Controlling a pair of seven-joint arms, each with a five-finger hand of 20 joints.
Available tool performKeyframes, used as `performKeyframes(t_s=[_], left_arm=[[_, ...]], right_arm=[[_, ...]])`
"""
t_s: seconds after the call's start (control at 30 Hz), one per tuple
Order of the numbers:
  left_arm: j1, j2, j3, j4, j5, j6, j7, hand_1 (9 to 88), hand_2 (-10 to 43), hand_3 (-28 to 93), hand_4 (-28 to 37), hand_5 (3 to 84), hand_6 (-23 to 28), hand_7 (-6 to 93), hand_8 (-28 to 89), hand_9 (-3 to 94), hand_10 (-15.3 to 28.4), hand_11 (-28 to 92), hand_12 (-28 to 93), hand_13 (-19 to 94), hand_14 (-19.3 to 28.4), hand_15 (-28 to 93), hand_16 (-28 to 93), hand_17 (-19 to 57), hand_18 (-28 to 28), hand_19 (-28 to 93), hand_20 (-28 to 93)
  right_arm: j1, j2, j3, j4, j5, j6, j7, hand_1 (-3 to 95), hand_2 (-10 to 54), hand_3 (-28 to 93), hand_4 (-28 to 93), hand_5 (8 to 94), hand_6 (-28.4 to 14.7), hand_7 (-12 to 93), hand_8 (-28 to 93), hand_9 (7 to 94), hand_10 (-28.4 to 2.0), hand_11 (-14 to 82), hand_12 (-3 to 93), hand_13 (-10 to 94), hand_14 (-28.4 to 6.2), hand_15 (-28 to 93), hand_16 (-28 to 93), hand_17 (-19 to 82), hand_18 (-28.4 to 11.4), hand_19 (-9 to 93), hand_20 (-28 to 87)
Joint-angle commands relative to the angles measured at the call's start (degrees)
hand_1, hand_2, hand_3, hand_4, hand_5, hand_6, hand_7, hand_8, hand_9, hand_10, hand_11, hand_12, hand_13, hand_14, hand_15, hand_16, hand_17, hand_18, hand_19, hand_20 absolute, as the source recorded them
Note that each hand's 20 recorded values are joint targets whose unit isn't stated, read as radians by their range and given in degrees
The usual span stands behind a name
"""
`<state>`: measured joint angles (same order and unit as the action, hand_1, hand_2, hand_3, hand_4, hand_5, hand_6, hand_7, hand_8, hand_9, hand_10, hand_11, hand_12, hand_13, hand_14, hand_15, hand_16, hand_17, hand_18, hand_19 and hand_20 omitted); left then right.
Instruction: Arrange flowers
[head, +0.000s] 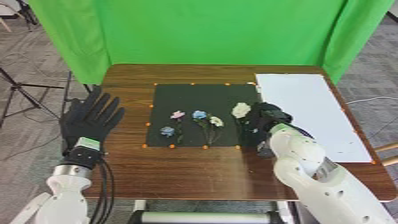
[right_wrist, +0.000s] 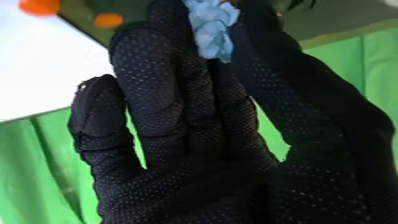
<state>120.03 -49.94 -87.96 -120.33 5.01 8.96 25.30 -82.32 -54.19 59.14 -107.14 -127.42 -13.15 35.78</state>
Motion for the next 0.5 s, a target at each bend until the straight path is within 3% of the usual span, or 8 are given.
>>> performKeyframes(t_s=[0.03, 0.07, 0.17, 0.5], left_arm=[[0.5, -0.46, -0.15, -0.37, 0.05, 0.84, -0.51, 24.6, 11.9, 75, -28.3, 31.3, 5.4, 16.9, -11, 27.7, 12.4, 17, 11, 20, 13.5, 31, -6, -5.1, 14.1, 33, 10], [0.7, -0.29, -0.1, -0.53, -0.01, 1.11, -0.17, 24.6, 11.9, 75, -28.3, 31.4, 5.4, 16.9, -11, 27.7, 12.4, 17, 11, 20, 13.5, 31, -6, -5.1, 14.1, 33, 10], [0.0, -0.61, -0.27, -0.16, 0.74, 0.94, -0.86, 24.6, 11.6, 76, -28.2, 31.5, 5.5, 16.8, -11, 27.6, 12.5, 17, 11, 20, 13.4, 31, -6, -5.1, 14.1, 33, 10], [-0.17, -0.26, 0.17, -0.25, 0.69, 0.68, -0.81, 25.7, 10.6, 76, -28.3, 33.6, 6.2, 16.9, -10, 27.6, 12.6, 18, 11, 19, 13.4, 31, -6, -4.9, 13.8, 33, 10]], right_arm=[[-1.0, -0.12, 0.66, -1.5, -0.28, -0.37, 1.0, 43.1, -9.5, 79, -26, 63.8, -4.7, 18, -12, 72.0, -15.7, 26.0, 22.0, 70, -12.0, 61, 28, 38, -23.6, 90, 32], [-1.05, -0.09, 0.74, -1.67, -0.2, -0.12, 0.94, 42.7, -9.5, 79, -26, 63.4, -4.9, 18, -12, 71.9, -15.8, 25.9, 21.8, 70, -12.0, 61, 28, 38, -23.6, 90, 32], [-1.54, 0.16, 0.89, -3.0, 0.08, -0.3, 1.98, 41.6, -9.5, 79, -25, 62.5, -5.3, 17, -12, 71.5, -16.2, 25.6, 21.3, 69, -12.2, 61, 28, 38, -23.8, 90, 32], [-2.58, 0.16, 2.45, -5.33, -0.62, -0.49, 2.19, 38.4, -6.8, 77, -24, 63.0, -6.4, 15, -11, 70.9, -17.4, 23.2, 19.7, 69, -13.2, 61, 27, 38, -24.8, 90, 31]])
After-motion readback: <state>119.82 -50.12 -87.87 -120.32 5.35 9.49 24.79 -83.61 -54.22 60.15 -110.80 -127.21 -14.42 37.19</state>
